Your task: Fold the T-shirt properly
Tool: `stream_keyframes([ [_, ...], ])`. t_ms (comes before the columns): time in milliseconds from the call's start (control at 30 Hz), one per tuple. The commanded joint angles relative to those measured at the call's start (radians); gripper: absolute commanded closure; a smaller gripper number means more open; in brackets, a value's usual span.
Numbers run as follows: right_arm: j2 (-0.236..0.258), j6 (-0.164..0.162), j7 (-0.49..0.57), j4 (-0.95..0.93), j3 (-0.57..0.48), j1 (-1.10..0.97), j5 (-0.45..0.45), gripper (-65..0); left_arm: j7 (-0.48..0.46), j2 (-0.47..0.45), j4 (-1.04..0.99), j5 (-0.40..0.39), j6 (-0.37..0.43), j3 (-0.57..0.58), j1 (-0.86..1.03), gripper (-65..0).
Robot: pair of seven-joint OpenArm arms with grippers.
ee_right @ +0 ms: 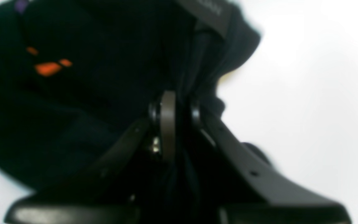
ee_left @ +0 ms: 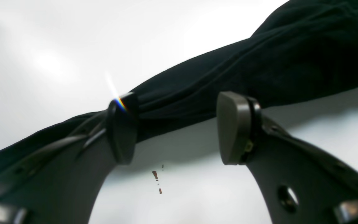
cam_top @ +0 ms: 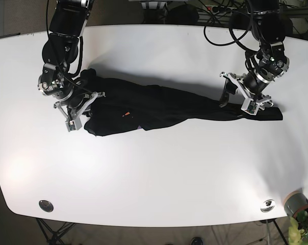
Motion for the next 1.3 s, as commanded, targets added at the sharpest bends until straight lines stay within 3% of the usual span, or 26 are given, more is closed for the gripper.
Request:
stream_keyframes([
  [0, 0.008, 0.004, 0.012, 0.098, 0.002, 0.032, 0.022, -2.1, -0.026, -0.012, 0.016, -0.018, 0.001, -0.004, -0.011, -37.2],
  [200, 0.016, 0.004, -0.052, 0.224, 0.001, 0.134, 0.020, -2.1, -0.028, -0.012, 0.019, -0.018, 0.001, -0.004, -0.011, -37.2],
  [333, 0.054, 0.007, -0.063, 0.259, -0.008, 0.250, 0.020, -2.1, -0.026, -0.012, 0.023, -0.018, 0.001, -0.004, -0.011, -37.2],
  [467, 0.100, 0.004, -0.070, 0.259, -0.077, 0.384, 0.020, -2.1, -0.026, -0.014, 0.024, -0.018, 0.001, -0.004, -0.011, -37.2],
  [733, 0.139, 0.003, -0.097, 0.256, -0.186, 0.643, 0.020, -2.1, -0.026, -0.012, 0.026, -0.018, 0.001, -0.070, -0.011, -37.2],
  [1267, 0.136, 0.003, -0.104, 0.001, -0.363, 1.191, 0.019, -2.1, -0.025, -0.011, 0.067, -0.020, 0.001, -0.130, -0.009, -37.2],
])
